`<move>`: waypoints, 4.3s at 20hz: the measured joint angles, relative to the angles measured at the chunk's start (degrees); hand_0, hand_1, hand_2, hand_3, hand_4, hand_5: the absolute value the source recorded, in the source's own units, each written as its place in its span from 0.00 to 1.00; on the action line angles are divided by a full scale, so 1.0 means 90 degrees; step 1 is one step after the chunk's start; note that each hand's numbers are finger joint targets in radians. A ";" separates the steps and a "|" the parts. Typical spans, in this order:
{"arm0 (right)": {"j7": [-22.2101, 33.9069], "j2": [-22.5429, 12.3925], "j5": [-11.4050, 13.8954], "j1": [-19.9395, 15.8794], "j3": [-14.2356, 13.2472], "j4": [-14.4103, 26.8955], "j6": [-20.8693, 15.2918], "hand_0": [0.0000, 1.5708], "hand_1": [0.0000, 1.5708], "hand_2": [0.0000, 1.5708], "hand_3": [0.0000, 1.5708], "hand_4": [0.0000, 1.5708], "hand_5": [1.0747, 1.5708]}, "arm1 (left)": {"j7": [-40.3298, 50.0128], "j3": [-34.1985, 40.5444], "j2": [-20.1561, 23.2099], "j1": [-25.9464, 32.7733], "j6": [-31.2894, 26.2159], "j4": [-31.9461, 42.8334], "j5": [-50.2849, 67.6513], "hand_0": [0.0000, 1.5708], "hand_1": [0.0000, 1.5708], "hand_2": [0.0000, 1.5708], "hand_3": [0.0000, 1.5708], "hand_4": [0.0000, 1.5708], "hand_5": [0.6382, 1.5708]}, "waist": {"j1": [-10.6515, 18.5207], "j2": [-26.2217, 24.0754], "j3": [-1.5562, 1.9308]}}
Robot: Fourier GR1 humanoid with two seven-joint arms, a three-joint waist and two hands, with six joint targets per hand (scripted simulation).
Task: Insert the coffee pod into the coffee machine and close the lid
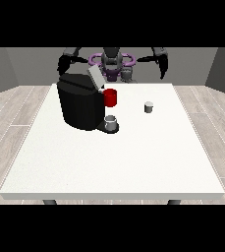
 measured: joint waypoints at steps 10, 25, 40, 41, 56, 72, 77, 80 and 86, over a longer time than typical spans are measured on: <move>-0.0174 0.0165 0.0005 -0.0335 0.0249 -0.0204 -0.0238 0.00 0.00 0.00 0.00 0.15 1.00 | 0.0070 0.0584 0.0732 -0.1231 -0.0431 0.1764 -0.0058 0.00 0.00 0.00 0.00 0.00 1.00 | -0.0439 0.0644 -0.0002; 0.0248 0.0133 0.0005 -0.0874 0.0267 0.0041 -0.0481 0.00 0.00 0.00 0.00 0.24 1.00 | -0.0356 0.0370 0.0952 -0.2286 -0.0318 0.3874 -0.1032 0.00 0.00 0.29 0.00 0.00 1.00 | -0.0466 0.0983 -0.0002; 0.0577 -0.0053 0.0188 -0.1375 0.0076 0.0566 -0.0570 0.00 0.00 0.00 0.00 0.25 1.00 | -0.0528 -0.0020 0.1157 -0.2925 0.0114 0.5042 -0.2204 0.35 0.35 0.44 0.29 0.00 1.00 | -0.0488 0.1133 -0.0002; 0.0599 -0.0018 0.0222 -0.1355 0.0103 0.0595 -0.0608 0.00 0.00 0.00 0.00 0.25 1.00 | -0.0525 -0.0100 0.1134 -0.2916 0.0192 0.5066 -0.2328 0.39 0.39 0.47 0.31 0.00 1.00 | -0.0480 0.1091 -0.0002; 0.0578 0.0139 0.0247 -0.1452 0.0202 0.0452 -0.0681 0.00 0.00 0.00 0.00 0.32 1.00 | -0.1337 -0.0086 0.1111 -0.3389 0.1553 0.5878 -0.3183 0.57 0.57 0.64 0.49 0.20 1.00 | -0.0651 0.1399 0.0011; 0.0393 0.0092 -0.0063 -0.1372 -0.0146 0.1201 -0.0566 0.00 0.00 0.00 0.00 0.28 1.00 | -0.1444 -0.0364 0.1039 -0.4039 0.0814 0.5730 -0.3543 0.82 0.82 0.87 0.85 0.35 1.00 | -0.0449 0.0789 0.0002; 0.0334 0.0072 -0.0113 -0.1430 -0.0209 0.1486 -0.0514 0.00 0.00 0.00 0.00 0.31 1.00 | -0.1361 -0.0314 0.1170 -0.4496 0.0297 0.5521 -0.3490 0.80 0.80 0.85 0.82 0.36 1.00 | -0.0464 0.0708 0.0002; 0.0115 0.0106 -0.0094 -0.1451 -0.0217 0.1672 -0.0524 0.00 0.00 0.00 0.00 0.32 1.00 | -0.1318 -0.0292 0.1186 -0.4680 0.0109 0.5397 -0.3496 0.80 0.80 0.85 0.82 0.36 1.00 | -0.0458 0.0716 0.0002; 0.0088 0.0088 -0.0107 -0.1700 -0.0188 0.1785 -0.0448 0.00 0.00 0.00 0.00 0.32 1.00 | -0.1042 -0.0228 0.1140 -0.5086 -0.0013 0.5267 -0.3568 0.80 0.80 0.85 0.82 0.34 1.00 | -0.0582 0.0764 0.0002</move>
